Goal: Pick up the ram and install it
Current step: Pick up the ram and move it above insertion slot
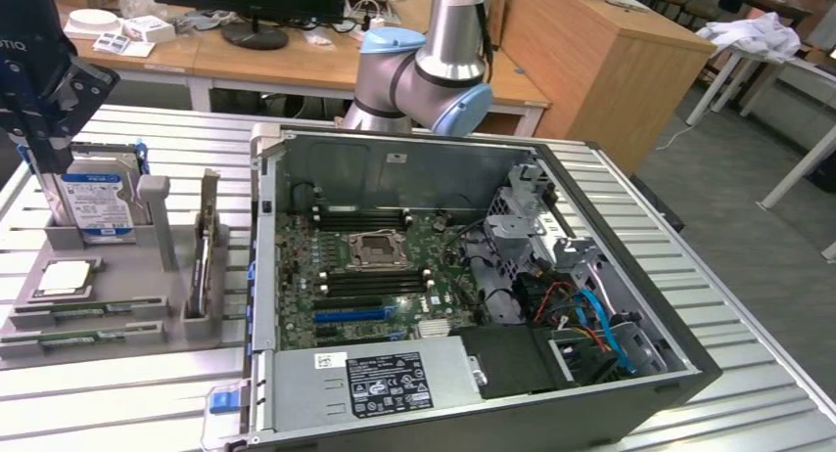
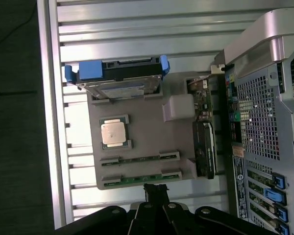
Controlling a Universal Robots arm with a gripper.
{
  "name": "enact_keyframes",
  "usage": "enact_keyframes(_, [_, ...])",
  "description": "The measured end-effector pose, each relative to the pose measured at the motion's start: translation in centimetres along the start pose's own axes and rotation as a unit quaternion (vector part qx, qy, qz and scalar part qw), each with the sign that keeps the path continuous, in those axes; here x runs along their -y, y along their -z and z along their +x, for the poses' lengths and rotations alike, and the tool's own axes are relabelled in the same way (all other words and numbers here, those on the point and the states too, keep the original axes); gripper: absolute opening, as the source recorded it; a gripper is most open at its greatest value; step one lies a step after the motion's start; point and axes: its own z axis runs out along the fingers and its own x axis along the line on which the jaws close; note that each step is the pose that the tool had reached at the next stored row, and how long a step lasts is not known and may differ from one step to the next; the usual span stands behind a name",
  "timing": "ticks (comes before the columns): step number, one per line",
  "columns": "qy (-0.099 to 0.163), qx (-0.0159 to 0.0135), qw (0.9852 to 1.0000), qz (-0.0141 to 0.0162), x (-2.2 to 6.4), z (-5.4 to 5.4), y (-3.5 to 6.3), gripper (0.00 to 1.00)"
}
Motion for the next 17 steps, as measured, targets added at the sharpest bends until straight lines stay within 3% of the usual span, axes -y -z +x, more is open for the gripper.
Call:
enact_keyframes(5, [0.031,-0.0012,0.9995,-0.0007,0.0,0.0,0.0,0.11])
enact_keyframes(9, [0.066,-0.0027,0.9978,-0.0016,0.0,0.0,0.0,0.11])
enact_keyframes(13, [0.102,-0.0042,0.9947,-0.0024,0.0,0.0,-0.01,0.11])
enact_keyframes(17, [0.138,-0.0057,0.9904,-0.0033,0.0,0.0,-0.01,0.11])
